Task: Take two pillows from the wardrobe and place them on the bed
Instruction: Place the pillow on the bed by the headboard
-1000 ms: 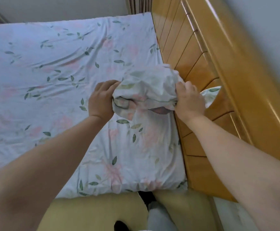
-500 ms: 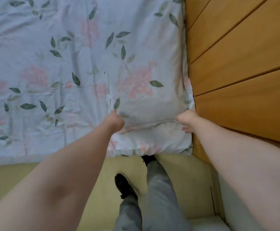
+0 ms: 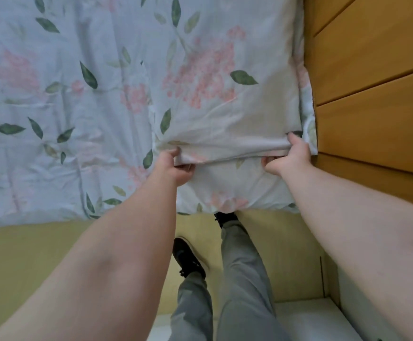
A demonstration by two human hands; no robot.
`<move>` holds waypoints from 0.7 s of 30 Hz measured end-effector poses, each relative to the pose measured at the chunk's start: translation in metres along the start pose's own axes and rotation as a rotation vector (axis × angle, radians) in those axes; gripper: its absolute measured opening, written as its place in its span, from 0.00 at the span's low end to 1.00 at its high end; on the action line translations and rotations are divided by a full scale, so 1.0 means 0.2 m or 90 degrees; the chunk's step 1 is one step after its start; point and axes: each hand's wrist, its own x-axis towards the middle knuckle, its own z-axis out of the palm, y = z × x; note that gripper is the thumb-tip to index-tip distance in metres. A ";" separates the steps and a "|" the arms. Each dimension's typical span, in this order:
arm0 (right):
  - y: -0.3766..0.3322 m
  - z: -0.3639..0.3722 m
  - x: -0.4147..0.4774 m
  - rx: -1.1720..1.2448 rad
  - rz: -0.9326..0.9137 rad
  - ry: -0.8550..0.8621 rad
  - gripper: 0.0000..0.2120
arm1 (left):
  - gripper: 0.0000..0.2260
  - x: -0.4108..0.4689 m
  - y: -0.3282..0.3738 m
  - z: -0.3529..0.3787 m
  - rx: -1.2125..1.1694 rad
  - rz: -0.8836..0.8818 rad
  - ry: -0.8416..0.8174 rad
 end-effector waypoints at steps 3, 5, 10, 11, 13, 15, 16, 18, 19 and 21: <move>0.06 -0.08 -0.01 -0.035 -0.010 -0.013 0.15 | 0.10 -0.03 0.00 -0.05 -0.004 0.047 -0.019; 0.11 -0.15 -0.03 -0.060 -0.023 0.007 0.20 | 0.12 -0.07 0.00 -0.09 -0.010 0.077 -0.009; 0.24 -0.30 -0.20 -0.080 -0.012 0.009 0.19 | 0.09 -0.18 -0.02 -0.23 -0.014 0.105 0.004; 0.25 -0.33 -0.22 -0.082 -0.016 0.011 0.19 | 0.08 -0.20 -0.03 -0.25 0.005 0.105 0.012; 0.27 -0.37 -0.24 -0.076 -0.027 0.020 0.18 | 0.07 -0.22 -0.06 -0.30 0.026 0.109 0.016; 0.28 -0.42 -0.25 -0.077 -0.037 0.032 0.18 | 0.09 -0.22 -0.09 -0.35 0.054 0.112 0.019; 0.29 -0.45 -0.25 -0.073 -0.045 0.036 0.19 | 0.09 -0.22 -0.10 -0.36 0.064 0.110 0.012; 0.31 -0.49 -0.27 -0.060 -0.054 0.045 0.20 | 0.08 -0.23 -0.14 -0.41 0.070 0.105 0.010; 0.33 -0.52 -0.28 -0.057 -0.056 0.050 0.20 | 0.08 -0.22 -0.16 -0.43 0.080 0.105 0.015; 0.36 -0.56 -0.29 -0.060 -0.062 0.063 0.20 | 0.11 -0.21 -0.20 -0.48 0.099 0.106 0.031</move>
